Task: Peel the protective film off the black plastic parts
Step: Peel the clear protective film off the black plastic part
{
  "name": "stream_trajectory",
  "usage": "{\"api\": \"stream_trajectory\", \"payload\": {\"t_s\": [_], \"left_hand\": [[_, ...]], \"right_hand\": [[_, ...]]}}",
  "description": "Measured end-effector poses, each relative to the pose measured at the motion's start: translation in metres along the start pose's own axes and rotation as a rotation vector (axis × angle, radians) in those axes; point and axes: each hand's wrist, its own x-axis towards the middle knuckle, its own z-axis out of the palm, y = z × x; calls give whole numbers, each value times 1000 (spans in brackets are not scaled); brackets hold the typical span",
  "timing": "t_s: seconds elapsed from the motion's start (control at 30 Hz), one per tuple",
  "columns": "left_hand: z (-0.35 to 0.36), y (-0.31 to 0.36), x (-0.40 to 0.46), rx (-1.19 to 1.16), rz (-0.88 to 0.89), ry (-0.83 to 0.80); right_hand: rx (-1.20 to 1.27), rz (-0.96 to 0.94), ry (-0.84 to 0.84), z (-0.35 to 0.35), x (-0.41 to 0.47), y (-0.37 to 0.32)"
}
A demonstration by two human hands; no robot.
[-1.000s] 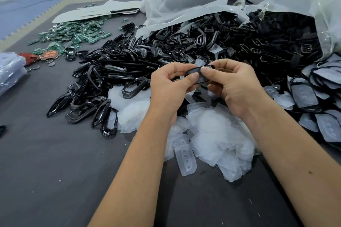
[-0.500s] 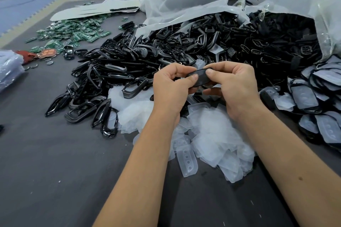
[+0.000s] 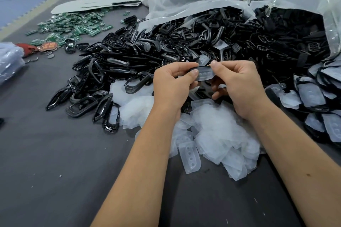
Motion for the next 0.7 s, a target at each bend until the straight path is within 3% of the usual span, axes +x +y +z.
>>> {"api": "stream_trajectory", "payload": {"t_s": [0.33,0.53,0.7], "left_hand": [[0,-1,-2,56,59,4],[0,0,-2,-47,31,55],[2,0,-2,-52,37,82]], "right_hand": [[-23,-73,-14,0,1,-1],[149,43,48,0,5,-4],[21,-76,93,-4,3,-1]]}}
